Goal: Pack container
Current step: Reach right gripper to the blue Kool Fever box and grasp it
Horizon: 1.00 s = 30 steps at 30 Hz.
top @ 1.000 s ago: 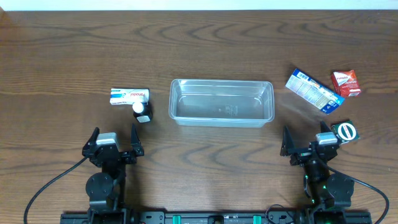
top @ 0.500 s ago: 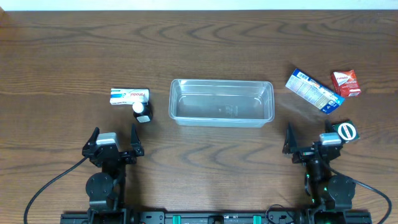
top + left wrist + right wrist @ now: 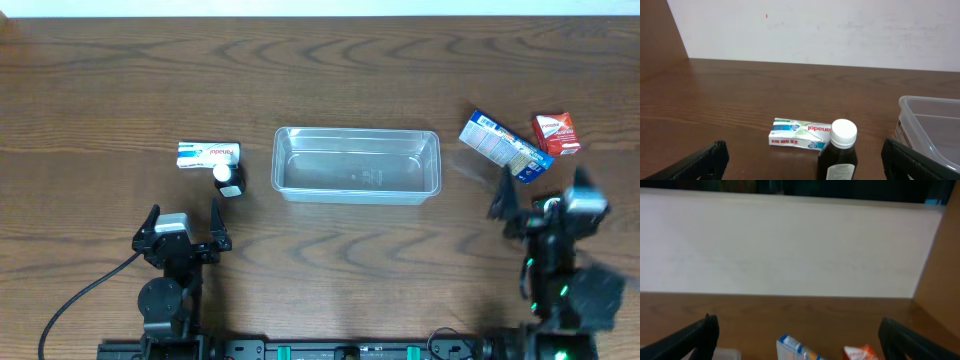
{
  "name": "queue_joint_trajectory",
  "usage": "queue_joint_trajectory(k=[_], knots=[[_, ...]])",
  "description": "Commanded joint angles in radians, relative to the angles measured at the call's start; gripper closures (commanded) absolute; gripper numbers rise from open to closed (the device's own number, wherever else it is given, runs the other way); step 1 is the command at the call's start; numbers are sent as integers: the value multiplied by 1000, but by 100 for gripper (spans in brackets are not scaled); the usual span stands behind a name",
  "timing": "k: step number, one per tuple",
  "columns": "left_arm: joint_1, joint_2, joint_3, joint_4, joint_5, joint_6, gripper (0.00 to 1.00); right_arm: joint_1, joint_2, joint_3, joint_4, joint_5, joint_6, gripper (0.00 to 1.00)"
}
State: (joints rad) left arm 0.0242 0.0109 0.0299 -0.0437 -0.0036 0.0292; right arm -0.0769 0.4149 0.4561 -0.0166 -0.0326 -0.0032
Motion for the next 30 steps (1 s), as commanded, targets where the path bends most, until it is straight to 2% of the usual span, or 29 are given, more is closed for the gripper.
queue_joint_trajectory(k=[1,6,9,11,15,20,22,30], knots=[[-3,-7,-26,-26,-5,-2,2,-27,229,215,-77,-46,35,1],[-3,-7,-26,-26,-5,-2,2,-55,561,594,-353,-142,35,1],[-3,-7,-26,-26,-5,-2,2,-72,726,790,-541,-231,-71,1],[-3,-7,-26,-26,-5,-2,2,-76,817,885,-641,-208,-170,1],[-3,-7,-26,-26,-5,-2,2,-77,908,923,-650,-188,-201,1],[-3,-7,-26,-26,-5,-2,2,-92,1014,923,-658,-130,-328,1],[-3,-7,-26,-26,-5,-2,2,-103,1053,923,-668,-80,-327,1],[-3,-7,-26,-26,-5,-2,2,-126,1263,923,-693,-77,-334,1]])
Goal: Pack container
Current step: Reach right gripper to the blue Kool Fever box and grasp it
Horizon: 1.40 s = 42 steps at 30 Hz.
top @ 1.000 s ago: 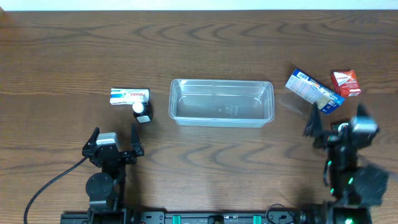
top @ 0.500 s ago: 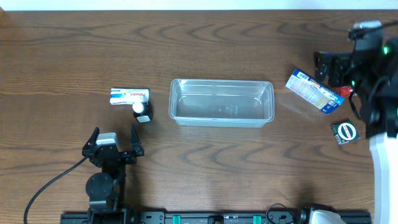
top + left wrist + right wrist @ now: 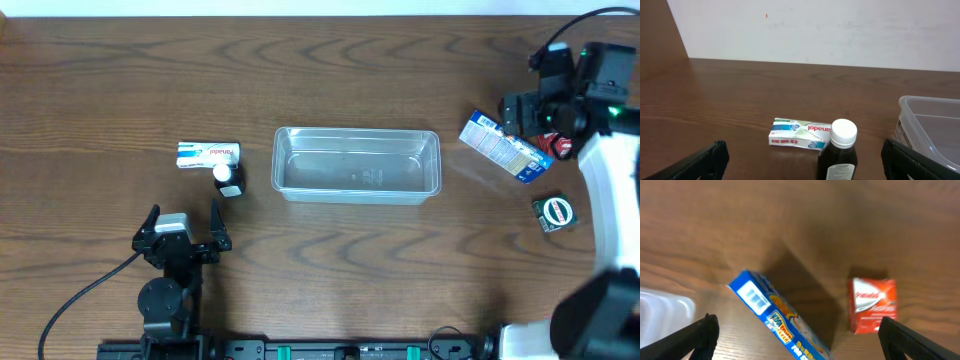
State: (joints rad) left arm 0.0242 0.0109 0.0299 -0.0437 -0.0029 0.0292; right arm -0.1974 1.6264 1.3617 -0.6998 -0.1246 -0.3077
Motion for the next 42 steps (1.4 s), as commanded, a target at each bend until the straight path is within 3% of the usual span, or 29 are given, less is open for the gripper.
queue_joint_trajectory(k=[1,7,11,17,26,31,42], knots=[[-3,-7,-26,-26,-6,-2,2,-5,72,17,-13,13,-30,1],[-3,-7,-26,-26,-6,-2,2,-4,177,17,-19,-11,-30,4],[-3,-7,-26,-26,-6,-2,2,-4,217,17,-35,-11,-30,13],[-3,-7,-26,-26,-6,-2,2,-5,231,16,-44,-6,-30,58],[-3,-7,-26,-26,-6,-2,2,-5,230,19,-33,-3,-29,78],[-3,-7,-26,-26,-6,-2,2,-5,230,57,-40,-3,13,99],[-3,-7,-26,-26,-6,-2,2,14,165,307,-251,-21,31,99]])
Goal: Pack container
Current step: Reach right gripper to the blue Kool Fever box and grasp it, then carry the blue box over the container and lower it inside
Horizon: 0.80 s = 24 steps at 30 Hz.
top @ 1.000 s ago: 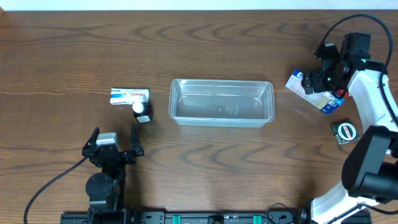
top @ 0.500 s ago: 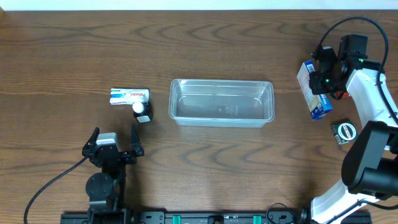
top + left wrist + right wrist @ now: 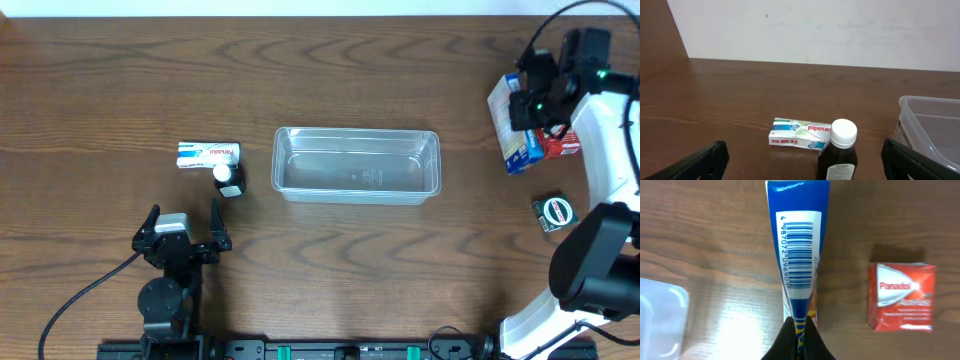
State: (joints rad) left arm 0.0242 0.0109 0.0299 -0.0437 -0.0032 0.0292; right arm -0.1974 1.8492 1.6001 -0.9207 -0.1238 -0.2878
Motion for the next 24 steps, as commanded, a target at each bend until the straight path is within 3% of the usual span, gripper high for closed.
queue_joint_trajectory(k=[1,12,18,24], knots=[[-3,-7,-26,-26,-5,-2,2,22,-72,87,-48,-38,-13,99],[-3,-7,-26,-26,-5,-2,2,282,-286,152,-133,-162,-512,99],[-3,-7,-26,-26,-5,-2,2,465,-304,151,-202,-172,-800,99],[-3,-7,-26,-26,-5,-2,2,555,-241,151,-247,-172,-846,99]])
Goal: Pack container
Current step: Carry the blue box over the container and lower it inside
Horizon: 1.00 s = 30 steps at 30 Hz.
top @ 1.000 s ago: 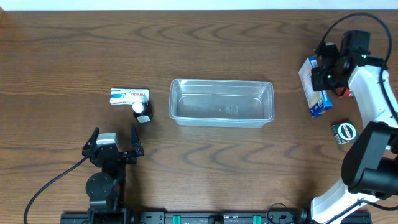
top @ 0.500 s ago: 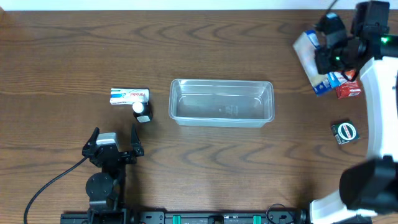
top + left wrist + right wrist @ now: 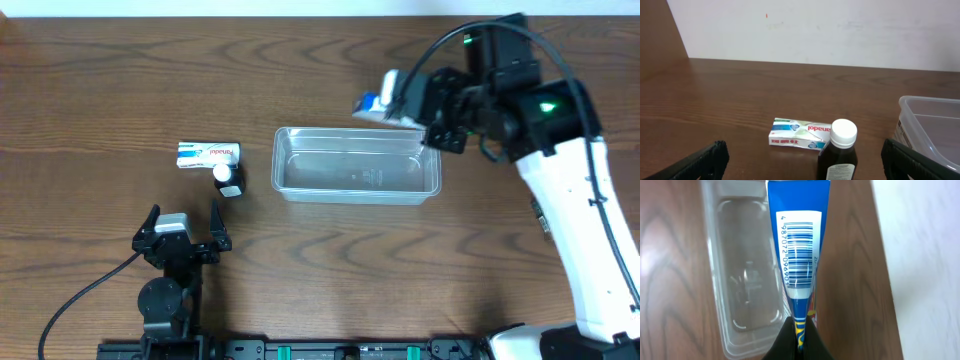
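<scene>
The clear plastic container [image 3: 357, 164] lies in the middle of the table. My right gripper [image 3: 799, 330] is shut on a blue box with a barcode [image 3: 799, 245]; overhead, the blue box [image 3: 377, 103] hangs above the container's far rim, right of its middle. In the right wrist view the container [image 3: 742, 280] lies just left of the box. My left gripper [image 3: 182, 228] rests open near the front left. A white Panadol box [image 3: 800, 134] and a dark bottle with a white cap [image 3: 838, 152] stand ahead of it.
The Panadol box [image 3: 209, 154] and bottle [image 3: 229, 180] sit left of the container. My right arm [image 3: 560, 190] reaches in from the right side and hides part of the table there. The wall runs along the table's far edge.
My right gripper has moved left with the blue box, from the table's right end to above the container's far rim. The left arm and its objects are unchanged.
At first my right gripper was low at the front right, the blue box and red box lying at the right. Then it was open over those boxes. Then it was shut on the blue box, held on edge. Now the box is by the container.
</scene>
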{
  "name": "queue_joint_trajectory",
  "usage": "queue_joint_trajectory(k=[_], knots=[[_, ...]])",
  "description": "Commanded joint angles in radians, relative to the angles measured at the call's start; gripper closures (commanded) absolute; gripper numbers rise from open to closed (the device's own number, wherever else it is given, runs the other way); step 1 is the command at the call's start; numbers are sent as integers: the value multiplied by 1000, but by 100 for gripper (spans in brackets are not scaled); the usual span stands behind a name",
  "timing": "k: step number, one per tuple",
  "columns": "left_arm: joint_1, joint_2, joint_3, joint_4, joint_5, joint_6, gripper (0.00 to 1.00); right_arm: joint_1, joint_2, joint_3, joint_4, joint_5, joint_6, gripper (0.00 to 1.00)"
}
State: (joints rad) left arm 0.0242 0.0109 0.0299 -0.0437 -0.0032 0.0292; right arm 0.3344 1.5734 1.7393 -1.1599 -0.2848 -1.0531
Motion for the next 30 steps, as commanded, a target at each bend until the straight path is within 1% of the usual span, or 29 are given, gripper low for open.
queue_joint_trajectory(k=[1,5,13,22,30], knots=[[-3,-7,-26,-26,-5,-2,2,34,51,12,-18,-11,-81,99],[-3,-7,-26,-26,-5,-2,2,55,119,12,-42,-11,-79,99],[-3,-7,-26,-26,-5,-2,2,72,242,12,-45,-11,6,99],[-3,-7,-26,-26,-5,-2,2,73,279,-19,-16,-11,8,99],[-3,-7,-26,-26,-5,-2,2,73,279,-114,59,-11,-53,99]])
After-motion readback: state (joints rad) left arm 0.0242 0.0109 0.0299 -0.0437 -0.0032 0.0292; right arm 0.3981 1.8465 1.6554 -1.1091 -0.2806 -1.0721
